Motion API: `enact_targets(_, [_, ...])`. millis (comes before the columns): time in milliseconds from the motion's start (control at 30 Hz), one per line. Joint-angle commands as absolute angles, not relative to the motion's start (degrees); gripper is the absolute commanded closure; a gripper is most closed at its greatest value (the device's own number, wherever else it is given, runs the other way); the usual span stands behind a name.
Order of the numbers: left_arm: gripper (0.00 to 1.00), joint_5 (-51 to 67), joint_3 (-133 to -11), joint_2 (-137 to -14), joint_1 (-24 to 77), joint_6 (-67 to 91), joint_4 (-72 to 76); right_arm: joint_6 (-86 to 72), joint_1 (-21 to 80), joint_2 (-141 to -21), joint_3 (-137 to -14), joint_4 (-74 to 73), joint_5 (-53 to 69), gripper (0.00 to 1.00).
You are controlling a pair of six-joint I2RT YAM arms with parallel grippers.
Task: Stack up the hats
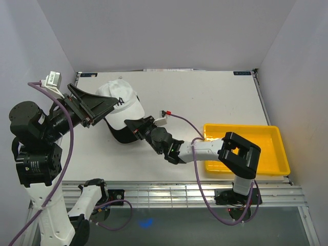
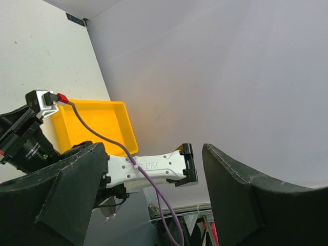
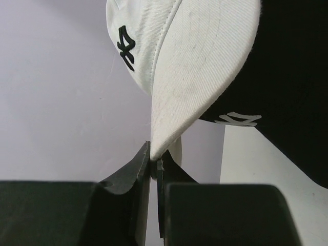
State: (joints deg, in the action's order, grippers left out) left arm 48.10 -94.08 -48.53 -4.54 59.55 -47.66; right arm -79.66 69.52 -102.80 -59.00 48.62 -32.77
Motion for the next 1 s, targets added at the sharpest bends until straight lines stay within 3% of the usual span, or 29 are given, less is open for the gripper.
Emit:
enact_targets(0, [0.14, 47.11, -93.78, -48.34, -4.48, 58.54, -48.08, -81.91, 69.87, -104.68, -57.74, 47.38, -33.66, 0.92])
enact_targets(967, [0.14, 44.47, -88.86, -47.81, -4.48, 58.45, -48.43, -98.17, 69.87, -110.47, -53.09, 27.52, -28.92, 0.92])
